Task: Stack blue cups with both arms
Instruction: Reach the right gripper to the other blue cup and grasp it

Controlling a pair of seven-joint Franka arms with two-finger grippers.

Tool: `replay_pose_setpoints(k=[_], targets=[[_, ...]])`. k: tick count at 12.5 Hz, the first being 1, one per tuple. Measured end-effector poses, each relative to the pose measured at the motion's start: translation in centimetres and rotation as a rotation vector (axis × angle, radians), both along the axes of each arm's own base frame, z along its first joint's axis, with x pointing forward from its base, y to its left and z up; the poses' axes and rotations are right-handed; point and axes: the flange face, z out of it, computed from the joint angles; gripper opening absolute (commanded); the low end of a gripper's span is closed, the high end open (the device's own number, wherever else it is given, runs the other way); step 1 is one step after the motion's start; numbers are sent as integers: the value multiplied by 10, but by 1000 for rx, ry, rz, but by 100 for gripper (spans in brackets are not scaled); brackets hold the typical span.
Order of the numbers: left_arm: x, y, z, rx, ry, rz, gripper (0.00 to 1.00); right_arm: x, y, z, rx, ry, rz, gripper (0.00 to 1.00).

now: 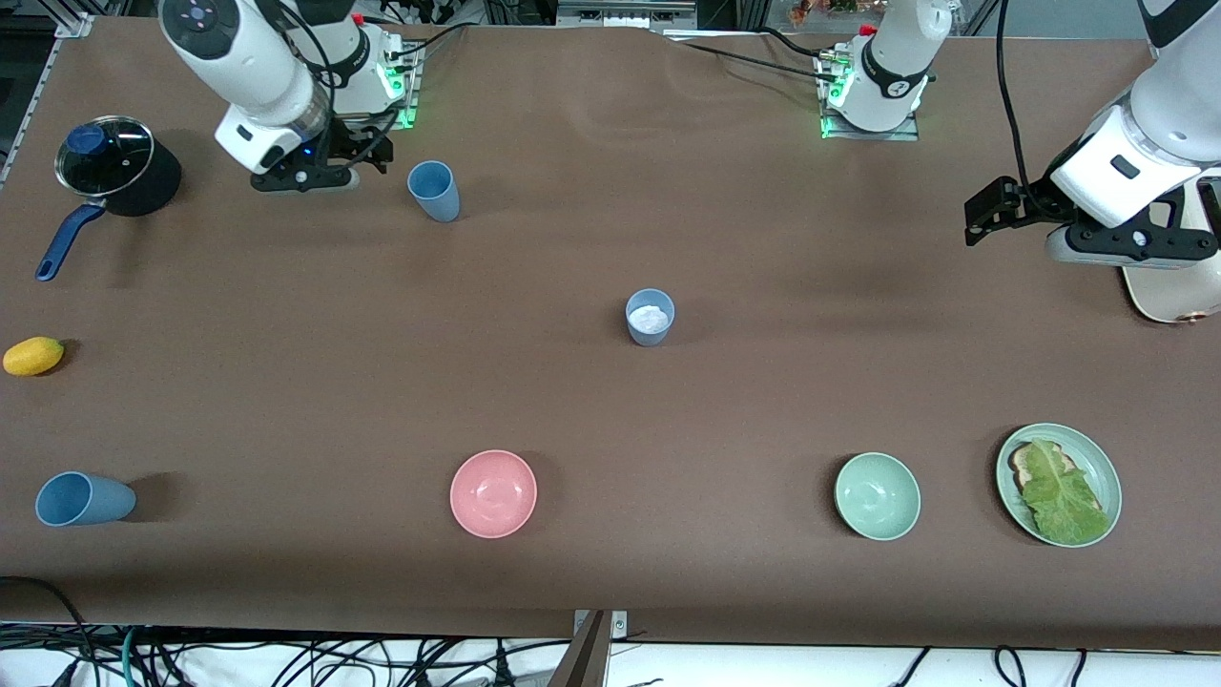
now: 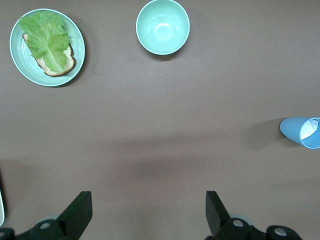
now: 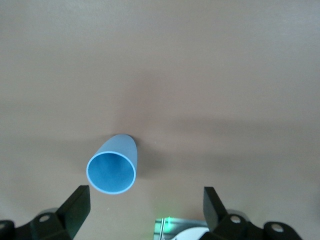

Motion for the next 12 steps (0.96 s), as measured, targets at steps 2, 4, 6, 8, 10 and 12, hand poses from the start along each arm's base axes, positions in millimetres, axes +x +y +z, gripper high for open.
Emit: replay_pose_setpoints(k=[2,4,6,8,10,12], targets=[[0,-1,0,0,-1,-2,100,-12,9,-28,12,-33,15,100],[0,-3,2,-1,-4,-6,100,-24,16,-50,8,-58,36,100],[0,-3,2,-1,-5,-6,100,-31,12,-70,8,-74,36,100],[0,-2,2,5,-6,-6,100,-36,9,-87,6,-70,38,99],[0,0,3,11,-8,-4,100,-39,8,-101,4,-55,38,99],[0,2,3,11,-9,-2,100,-41,7,-108,0,-38,37,99]])
